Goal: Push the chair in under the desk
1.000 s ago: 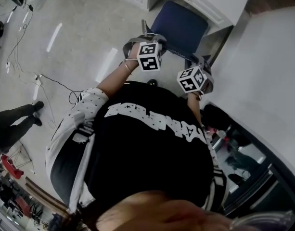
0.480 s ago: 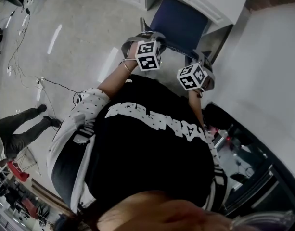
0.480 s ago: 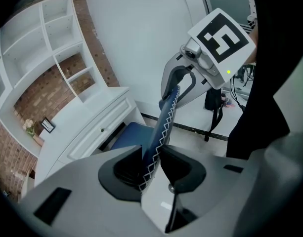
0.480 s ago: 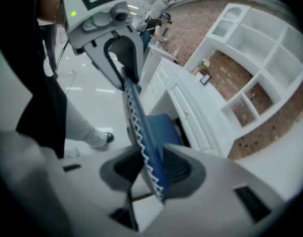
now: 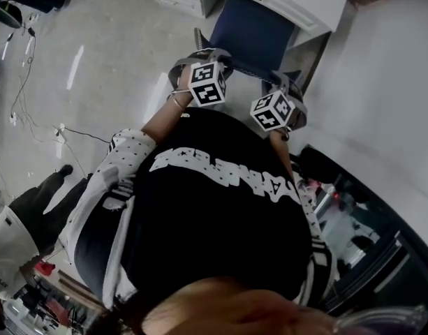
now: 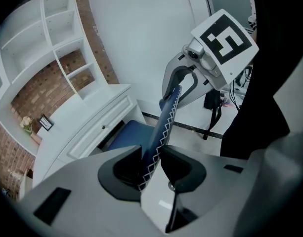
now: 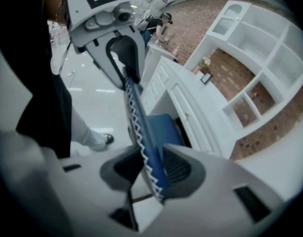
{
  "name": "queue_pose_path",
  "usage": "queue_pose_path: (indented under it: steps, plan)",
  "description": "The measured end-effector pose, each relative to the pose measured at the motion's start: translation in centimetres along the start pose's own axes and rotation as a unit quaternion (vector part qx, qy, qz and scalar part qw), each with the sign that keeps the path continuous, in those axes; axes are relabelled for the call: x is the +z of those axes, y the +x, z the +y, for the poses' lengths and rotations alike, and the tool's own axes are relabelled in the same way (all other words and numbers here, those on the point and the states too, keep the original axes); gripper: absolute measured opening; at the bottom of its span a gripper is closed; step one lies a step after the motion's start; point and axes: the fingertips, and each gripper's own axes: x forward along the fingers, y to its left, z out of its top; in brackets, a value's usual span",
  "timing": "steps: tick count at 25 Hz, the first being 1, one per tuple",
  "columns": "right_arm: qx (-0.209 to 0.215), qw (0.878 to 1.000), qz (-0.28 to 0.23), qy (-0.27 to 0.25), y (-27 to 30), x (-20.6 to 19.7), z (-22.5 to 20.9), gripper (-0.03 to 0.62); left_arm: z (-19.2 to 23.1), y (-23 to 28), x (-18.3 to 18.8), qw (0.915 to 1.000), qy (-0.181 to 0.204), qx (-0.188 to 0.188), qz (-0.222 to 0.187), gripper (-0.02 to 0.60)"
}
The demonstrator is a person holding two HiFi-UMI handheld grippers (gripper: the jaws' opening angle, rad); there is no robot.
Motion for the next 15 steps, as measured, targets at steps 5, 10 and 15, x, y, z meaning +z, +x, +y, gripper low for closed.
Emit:
queue_pose_path:
  steps: [5,10,15]
  plan:
    - [-0.008,1.000,0.011,0.009,0.8,0.1,-1.3,0.140,1.2,0.6,0.6,0.9999,0.007,0.003,-0.008,0.147]
    - [-0.013,1.000,0.014,0.012,1.7,1.0,-2.4,0.138,2.9,1.1,0.4,0.9999,0.013,-0.001,-0.009,0.147]
    - [-0.015,1.000,0.018,0.017,2.2,1.8,-2.5,0.138,3.7,1.0,-0.1,0.9997,0.014,-0.013,-0.015,0.147]
